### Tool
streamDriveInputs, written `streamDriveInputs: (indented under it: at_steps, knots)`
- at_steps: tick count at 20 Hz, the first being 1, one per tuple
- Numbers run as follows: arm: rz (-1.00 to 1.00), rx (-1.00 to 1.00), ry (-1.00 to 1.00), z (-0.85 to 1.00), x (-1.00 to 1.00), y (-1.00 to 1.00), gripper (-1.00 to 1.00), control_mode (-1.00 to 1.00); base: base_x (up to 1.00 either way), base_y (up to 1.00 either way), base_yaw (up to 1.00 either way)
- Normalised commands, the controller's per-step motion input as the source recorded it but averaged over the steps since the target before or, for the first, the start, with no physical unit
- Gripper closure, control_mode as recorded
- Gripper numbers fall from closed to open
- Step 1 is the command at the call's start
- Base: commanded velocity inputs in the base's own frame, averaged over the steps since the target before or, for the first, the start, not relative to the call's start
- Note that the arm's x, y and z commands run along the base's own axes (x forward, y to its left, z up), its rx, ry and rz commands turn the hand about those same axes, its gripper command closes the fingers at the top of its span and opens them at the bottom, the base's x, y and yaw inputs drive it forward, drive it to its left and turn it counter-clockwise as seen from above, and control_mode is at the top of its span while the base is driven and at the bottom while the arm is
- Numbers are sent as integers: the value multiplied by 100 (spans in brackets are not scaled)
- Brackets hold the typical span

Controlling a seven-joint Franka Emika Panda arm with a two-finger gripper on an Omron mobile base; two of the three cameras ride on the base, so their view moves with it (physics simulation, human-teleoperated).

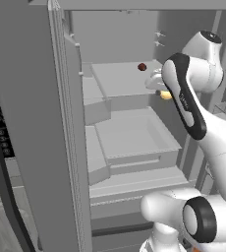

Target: Pick the egg and butter from the fridge and place them by the bowl for mixing.

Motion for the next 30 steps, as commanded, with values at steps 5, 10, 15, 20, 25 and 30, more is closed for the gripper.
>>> streamDriveInputs:
  at_steps: [5,10,15,20,25,30]
  knots:
    - [8,-8,0,-20,-71,13,100,-100,0,0,0]
    - [0,-19,5,-35,-60,18,100,-100,0,0,0]
    - [0,-21,13,-57,-44,22,100,-100,0,0,0]
    - [0,-23,12,-52,-39,24,100,-100,0,0,0]
    - [0,-9,16,-20,-7,6,100,100,-2,2,0]
    - [0,0,0,0,0,0,100,100,-6,0,0]
